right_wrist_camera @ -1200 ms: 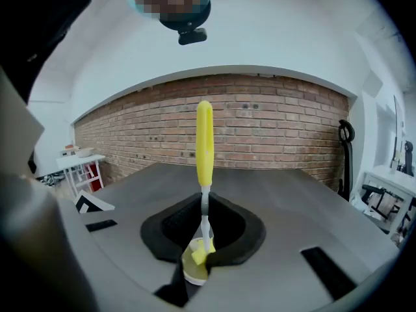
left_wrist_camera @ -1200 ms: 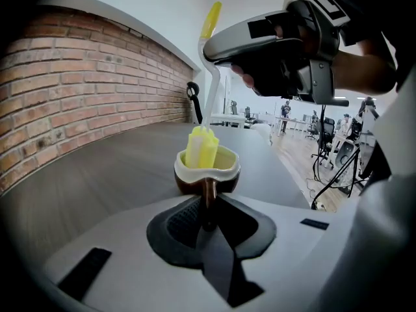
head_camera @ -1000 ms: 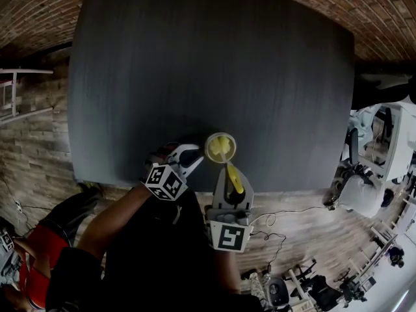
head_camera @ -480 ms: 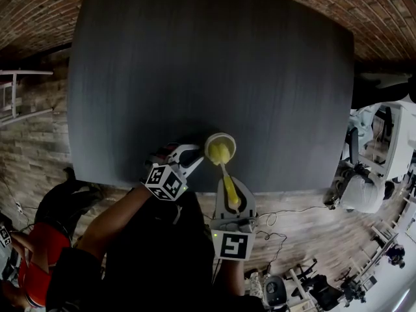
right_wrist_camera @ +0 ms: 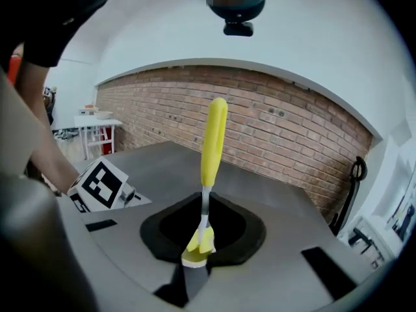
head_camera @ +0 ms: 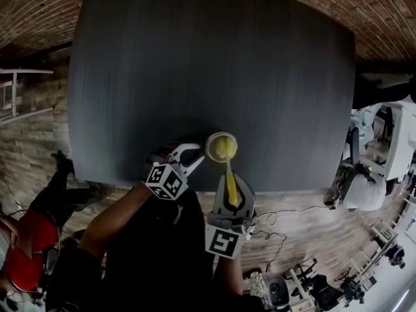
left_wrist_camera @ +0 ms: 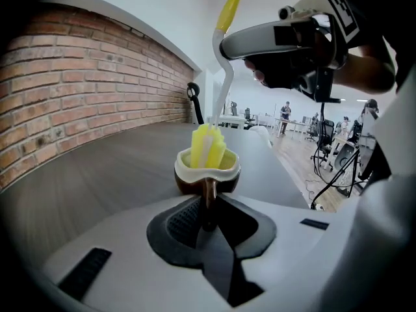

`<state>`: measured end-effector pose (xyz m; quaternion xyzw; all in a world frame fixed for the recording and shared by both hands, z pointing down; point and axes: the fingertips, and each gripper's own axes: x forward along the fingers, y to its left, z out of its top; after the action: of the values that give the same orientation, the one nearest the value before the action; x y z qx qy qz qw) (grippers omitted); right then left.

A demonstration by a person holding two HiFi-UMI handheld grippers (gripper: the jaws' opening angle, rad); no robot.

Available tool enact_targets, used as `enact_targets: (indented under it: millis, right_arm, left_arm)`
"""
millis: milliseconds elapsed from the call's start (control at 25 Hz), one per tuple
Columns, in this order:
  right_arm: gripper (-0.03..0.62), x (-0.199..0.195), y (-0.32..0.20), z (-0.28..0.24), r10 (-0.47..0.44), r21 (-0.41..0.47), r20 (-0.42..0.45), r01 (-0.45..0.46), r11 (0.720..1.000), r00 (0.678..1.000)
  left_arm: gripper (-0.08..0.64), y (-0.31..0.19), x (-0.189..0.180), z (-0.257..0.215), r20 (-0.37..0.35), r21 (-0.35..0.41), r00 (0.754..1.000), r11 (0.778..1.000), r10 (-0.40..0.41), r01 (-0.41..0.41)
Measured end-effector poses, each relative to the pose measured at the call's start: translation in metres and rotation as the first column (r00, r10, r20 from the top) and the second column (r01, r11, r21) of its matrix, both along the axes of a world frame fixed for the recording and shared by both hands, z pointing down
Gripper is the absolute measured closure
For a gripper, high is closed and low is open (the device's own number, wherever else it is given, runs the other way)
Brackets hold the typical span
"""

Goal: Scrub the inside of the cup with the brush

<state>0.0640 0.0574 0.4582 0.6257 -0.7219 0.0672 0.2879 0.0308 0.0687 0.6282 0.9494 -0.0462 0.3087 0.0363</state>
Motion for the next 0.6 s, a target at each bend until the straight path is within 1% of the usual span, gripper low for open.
enact_targets:
  millis: [40,120,200,280,440,600]
  right_arm:
    - [0.541,0.004,-0.001,0.002,0.048,0.027,0.066,-0.050,0.998,0.997]
    - [0.541,0.013,-0.004,0.003,0.134,0.074,0.206,-0.151,0.986,0.969]
    - [0.541,0.019,-0.007,0.003,0.171,0.096,0.292,-0.206,0.974,0.941]
    - [0.542,0.019,-0.009,0.002,0.182,0.095,0.336,-0.225,0.970,0.924]
    - [0.541,0.016,-0.008,0.004,0.153,0.079,0.401,-0.201,0.976,0.903]
    - [0.541,0.017,-0.004,0.006,0.159,0.042,0.469,-0.201,0.979,0.869]
  left_arm:
    - [0.479,0.000,0.000,0.000,-0.001,0.001,1.000,1.000,-0.001,0.001]
    - [0.479,0.000,0.000,0.000,-0.003,0.000,1.000,1.000,-0.002,0.002]
    - [0.480,0.001,0.001,0.000,-0.004,-0.002,1.000,1.000,-0.002,0.002]
    - [0.480,0.000,0.000,0.000,-0.006,-0.003,1.000,1.000,0.000,0.000]
    - [0.480,-0.001,-0.001,0.000,-0.005,-0.005,1.000,1.000,-0.001,0.000]
    - [0.479,0.001,0.001,0.000,-0.007,-0.008,1.000,1.000,-0.002,0.002]
